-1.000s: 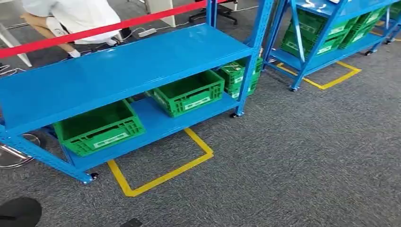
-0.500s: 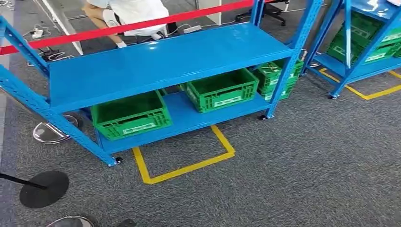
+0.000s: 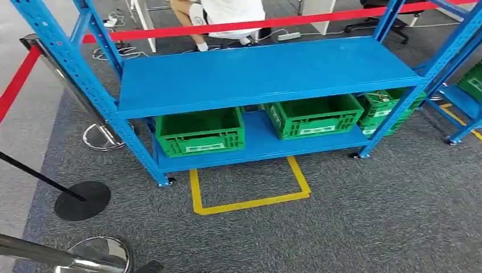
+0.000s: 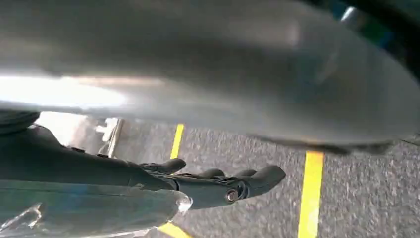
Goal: Take the parts from the cabinet and place them on the table.
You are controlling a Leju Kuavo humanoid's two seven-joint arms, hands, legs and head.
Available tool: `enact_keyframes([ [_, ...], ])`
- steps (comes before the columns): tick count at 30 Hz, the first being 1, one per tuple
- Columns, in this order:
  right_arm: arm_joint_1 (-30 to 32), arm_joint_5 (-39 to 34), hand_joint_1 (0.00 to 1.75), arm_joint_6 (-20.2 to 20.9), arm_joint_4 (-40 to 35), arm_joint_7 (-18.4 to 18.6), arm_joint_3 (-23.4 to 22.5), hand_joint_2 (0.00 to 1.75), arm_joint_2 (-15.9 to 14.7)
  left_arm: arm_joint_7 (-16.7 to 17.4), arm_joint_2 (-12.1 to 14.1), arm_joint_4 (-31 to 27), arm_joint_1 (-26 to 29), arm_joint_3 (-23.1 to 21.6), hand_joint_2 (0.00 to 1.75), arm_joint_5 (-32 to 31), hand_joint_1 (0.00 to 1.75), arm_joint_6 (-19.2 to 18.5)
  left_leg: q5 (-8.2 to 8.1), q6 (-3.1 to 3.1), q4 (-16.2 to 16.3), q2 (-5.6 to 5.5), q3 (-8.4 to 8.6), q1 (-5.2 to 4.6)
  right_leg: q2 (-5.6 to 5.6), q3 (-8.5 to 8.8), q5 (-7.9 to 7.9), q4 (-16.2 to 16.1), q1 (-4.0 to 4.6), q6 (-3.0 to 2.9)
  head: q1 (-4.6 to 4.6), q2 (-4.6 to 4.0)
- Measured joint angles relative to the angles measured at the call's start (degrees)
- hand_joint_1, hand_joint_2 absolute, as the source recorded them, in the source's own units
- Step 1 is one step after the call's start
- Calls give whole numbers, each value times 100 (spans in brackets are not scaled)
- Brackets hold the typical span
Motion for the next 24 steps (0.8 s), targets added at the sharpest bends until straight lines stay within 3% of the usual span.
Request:
enact_keyframes([
  [1,5,-11,0,-2,-2,17,0,0,2,0,9,0,-5,0,175,0,0,0,4,-47,19,-76,-22,-9,325,139,53,-352,-57,31,13,0],
  [2,8,-13,0,-7,-2,17,0,0,2,0,13,0,-22,0,175,0,0,0,0,-88,85,-163,-92,-20,384,201,-17,-519,-67,-18,20,0],
  [5,-1,-26,0,-17,-2,78,0,0,0,9,13,2,42,2,175,2,0,-9,101,-224,19,-333,-162,20,207,194,26,-441,-17,-161,-4,0],
  [6,-4,-24,0,-17,-2,127,0,0,2,11,20,2,57,2,175,2,0,-13,94,-241,37,-362,-183,35,116,196,61,-484,-67,-215,7,0],
  [7,-9,-24,0,-15,-2,193,0,0,0,15,2,4,63,0,175,2,0,-15,-46,-257,181,24,-235,-14,56,202,78,-493,-42,-242,-31,0],
  [8,-2,-26,0,-13,-2,208,0,0,2,17,0,4,46,0,175,2,0,-15,-287,-283,532,269,-407,-18,-29,199,83,-503,-23,-279,-87,0],
  [10,24,-35,0,-9,-2,208,-2,0,0,20,0,4,-3,0,175,4,0,-15,-717,-306,1439,427,-828,-11,-227,182,80,-503,7,-293,-90,0],
  [11,34,-39,0,-9,-2,232,-2,0,0,20,-4,4,-5,2,175,7,0,-15,-811,-308,1750,441,-966,-11,-324,177,75,-503,12,-299,-87,0],
  [12,32,-44,0,-9,-2,236,-2,0,0,22,-7,4,-5,2,175,13,0,-15,-767,-306,1794,441,-969,-12,-403,178,73,-502,13,-303,-89,0],
  [13,21,-50,0,-11,-2,236,-2,0,0,28,-7,4,9,2,175,20,0,-18,-595,-292,1584,446,-830,-14,-479,183,70,-502,16,-300,-92,0],
  [14,8,-59,0,-13,-2,234,-4,0,0,48,-7,4,18,2,175,22,0,-20,-363,-269,1174,464,-592,-15,-543,193,65,-502,17,-298,-88,0],
  [15,-2,-59,0,-13,-2,236,-7,0,2,50,-4,4,16,2,175,22,0,-20,-149,-237,693,553,-312,-30,-605,211,56,-503,20,-287,-92,0],
  [16,-7,-59,0,-13,-2,234,-7,0,2,50,-4,4,6,2,175,22,0,-20,-28,-175,261,881,-45,-77,-655,230,44,-506,26,-268,-92,0],
  [17,0,-66,0,-13,-2,229,-9,0,4,52,-4,2,-28,2,175,22,0,-20,-99,-166,34,983,52,-129,-717,215,7,-463,78,-220,-96,0],
  [20,-30,-77,0,-15,-2,260,-11,0,4,52,-7,4,-13,4,175,28,0,-31,-113,-88,39,789,-18,-130,-914,273,4,-523,82,-161,-61,0],
  [21,-41,-77,0,-15,-2,262,-11,0,4,59,-9,4,-6,4,175,28,0,-33,-80,-44,-19,717,22,-88,-954,295,-27,-520,92,-119,-74,2],
  [23,-36,-79,0,-17,-2,275,-13,0,4,70,-4,4,-4,7,175,28,0,-33,-51,9,-26,609,21,-43,-356,121,-269,-157,47,-51,-22,2],
  [24,-17,-79,0,-17,-2,260,-13,0,4,68,-4,4,-25,9,175,28,0,-33,-47,29,-26,522,9,-38,-228,-114,-515,343,30,-33,-24,0],
])
